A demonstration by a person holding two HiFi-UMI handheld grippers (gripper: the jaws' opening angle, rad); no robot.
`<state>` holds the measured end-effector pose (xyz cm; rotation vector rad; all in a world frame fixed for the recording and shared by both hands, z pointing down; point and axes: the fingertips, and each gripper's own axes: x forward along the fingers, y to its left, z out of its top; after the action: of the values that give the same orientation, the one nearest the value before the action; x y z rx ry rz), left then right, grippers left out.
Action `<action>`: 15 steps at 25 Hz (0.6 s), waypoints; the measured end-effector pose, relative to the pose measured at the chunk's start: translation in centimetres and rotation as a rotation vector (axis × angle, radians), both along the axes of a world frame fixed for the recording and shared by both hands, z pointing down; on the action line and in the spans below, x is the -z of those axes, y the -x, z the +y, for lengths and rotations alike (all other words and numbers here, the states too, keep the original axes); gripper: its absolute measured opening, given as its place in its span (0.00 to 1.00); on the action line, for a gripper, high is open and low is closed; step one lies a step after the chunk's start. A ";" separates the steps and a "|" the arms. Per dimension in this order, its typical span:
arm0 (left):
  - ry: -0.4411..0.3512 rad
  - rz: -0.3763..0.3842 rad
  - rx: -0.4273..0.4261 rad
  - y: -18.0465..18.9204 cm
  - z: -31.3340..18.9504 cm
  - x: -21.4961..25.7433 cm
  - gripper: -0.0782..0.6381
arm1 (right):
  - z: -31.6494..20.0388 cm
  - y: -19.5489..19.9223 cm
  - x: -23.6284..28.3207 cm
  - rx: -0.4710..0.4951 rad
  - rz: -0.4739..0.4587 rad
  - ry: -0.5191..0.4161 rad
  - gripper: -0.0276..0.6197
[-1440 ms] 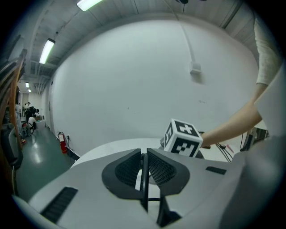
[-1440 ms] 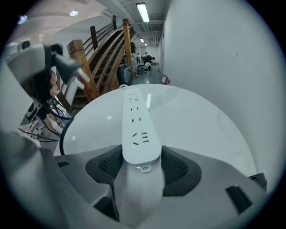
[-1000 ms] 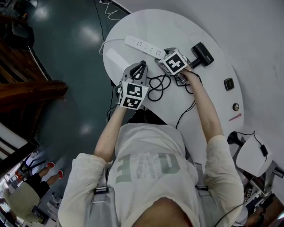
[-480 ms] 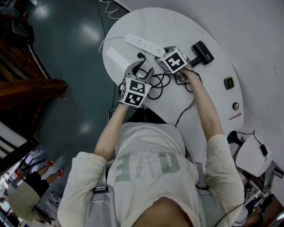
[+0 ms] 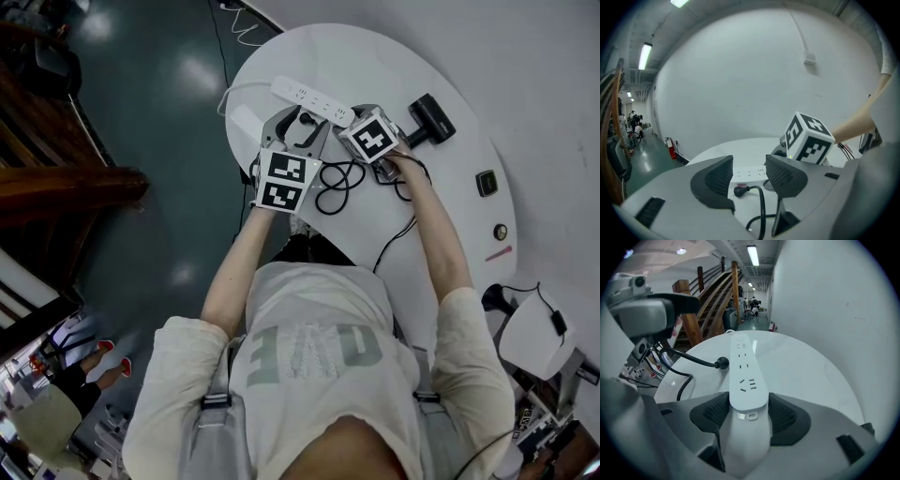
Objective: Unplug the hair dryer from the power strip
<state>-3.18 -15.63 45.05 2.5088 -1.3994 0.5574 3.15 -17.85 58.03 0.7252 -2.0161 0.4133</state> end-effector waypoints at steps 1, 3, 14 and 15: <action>-0.013 0.010 0.004 0.0 -0.3 0.8 0.41 | 0.1 0.1 0.2 0.006 0.000 -0.007 0.45; -0.035 0.029 0.013 0.1 -0.8 2.1 0.41 | -0.3 0.1 0.9 0.022 0.015 -0.060 0.45; -0.201 0.182 0.114 1.9 -1.5 11.6 0.25 | -2.2 1.9 17.4 -0.094 -0.362 -0.375 0.45; -0.228 0.184 0.127 2.2 -1.4 12.8 0.17 | -2.1 1.9 20.0 -0.122 -0.419 -0.425 0.45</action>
<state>-5.38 -17.08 32.22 2.5385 -1.6149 0.1446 1.27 -19.96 38.00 1.0973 -2.5013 0.2157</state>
